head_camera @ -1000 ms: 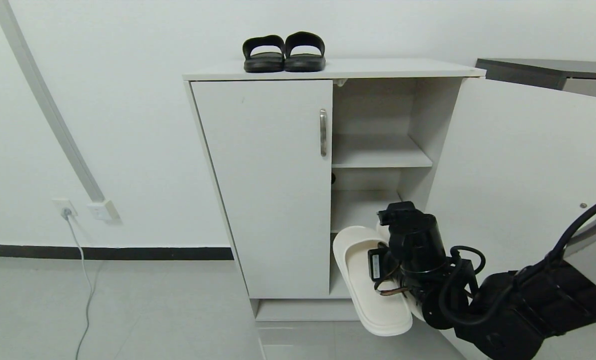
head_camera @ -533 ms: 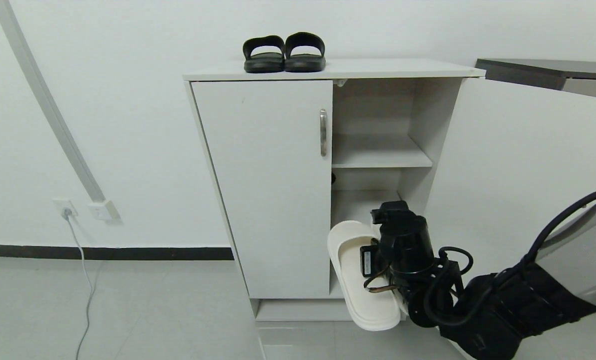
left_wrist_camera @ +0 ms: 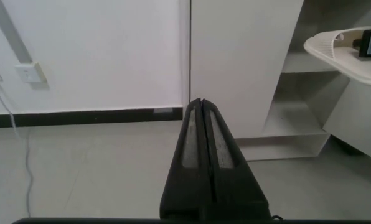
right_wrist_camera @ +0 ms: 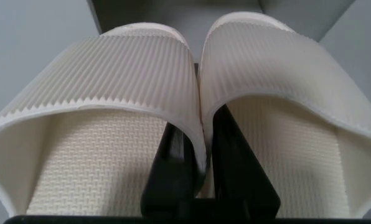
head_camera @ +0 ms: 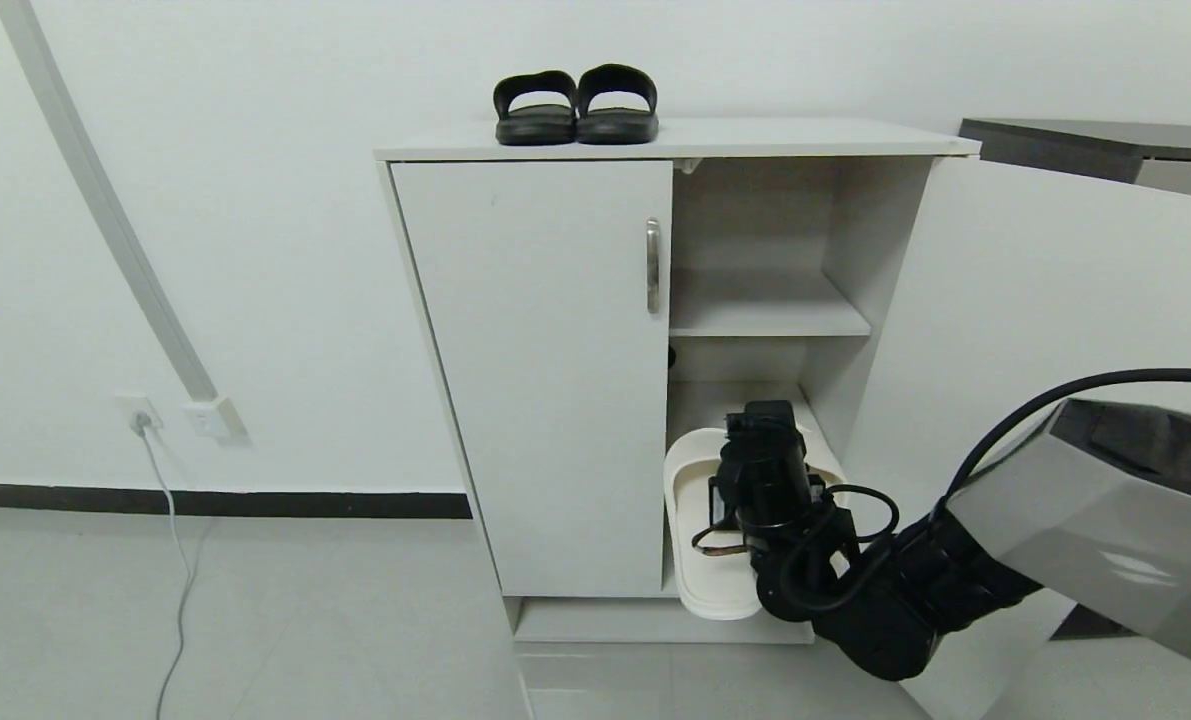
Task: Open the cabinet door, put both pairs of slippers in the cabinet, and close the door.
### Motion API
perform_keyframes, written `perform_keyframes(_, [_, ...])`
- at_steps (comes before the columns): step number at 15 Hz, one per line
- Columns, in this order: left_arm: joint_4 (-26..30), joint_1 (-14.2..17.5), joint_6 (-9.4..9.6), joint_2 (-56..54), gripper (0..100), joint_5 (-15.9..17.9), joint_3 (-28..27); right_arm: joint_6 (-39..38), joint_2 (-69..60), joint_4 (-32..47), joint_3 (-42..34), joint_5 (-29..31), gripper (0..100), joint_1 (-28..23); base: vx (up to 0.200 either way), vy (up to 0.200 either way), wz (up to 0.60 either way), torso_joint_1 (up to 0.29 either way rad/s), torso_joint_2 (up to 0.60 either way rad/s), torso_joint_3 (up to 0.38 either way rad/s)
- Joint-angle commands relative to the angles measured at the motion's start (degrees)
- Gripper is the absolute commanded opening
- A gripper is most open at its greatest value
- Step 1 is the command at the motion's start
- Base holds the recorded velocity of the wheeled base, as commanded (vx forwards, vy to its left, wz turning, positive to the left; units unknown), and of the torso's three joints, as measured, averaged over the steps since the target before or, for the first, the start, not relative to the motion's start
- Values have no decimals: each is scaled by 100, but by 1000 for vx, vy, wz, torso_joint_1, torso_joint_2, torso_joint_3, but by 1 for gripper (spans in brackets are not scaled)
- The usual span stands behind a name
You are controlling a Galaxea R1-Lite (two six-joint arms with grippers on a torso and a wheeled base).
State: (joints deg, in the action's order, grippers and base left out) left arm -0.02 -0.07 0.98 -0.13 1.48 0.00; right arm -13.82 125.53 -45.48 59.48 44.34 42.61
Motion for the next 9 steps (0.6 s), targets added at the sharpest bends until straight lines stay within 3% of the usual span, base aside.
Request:
perform_keyframes(1, [2, -1, -10, 13, 0, 2, 0, -6, 68, -4, 2, -4, 0, -7, 0, -200, 0, 2, 7, 12])
perform_keyframes(3, [2, -1, -1, 13, 0, 2, 0, -6, 95, -13, 2, -13, 0, -15, 0, -200, 0, 5, 5, 2])
perform_keyframes(9, [2, -1, -10, 13, 0, -7, 0, 29, 552, -672, -85, -435, 0, -24, 0, 0, 0, 0, 0, 0])
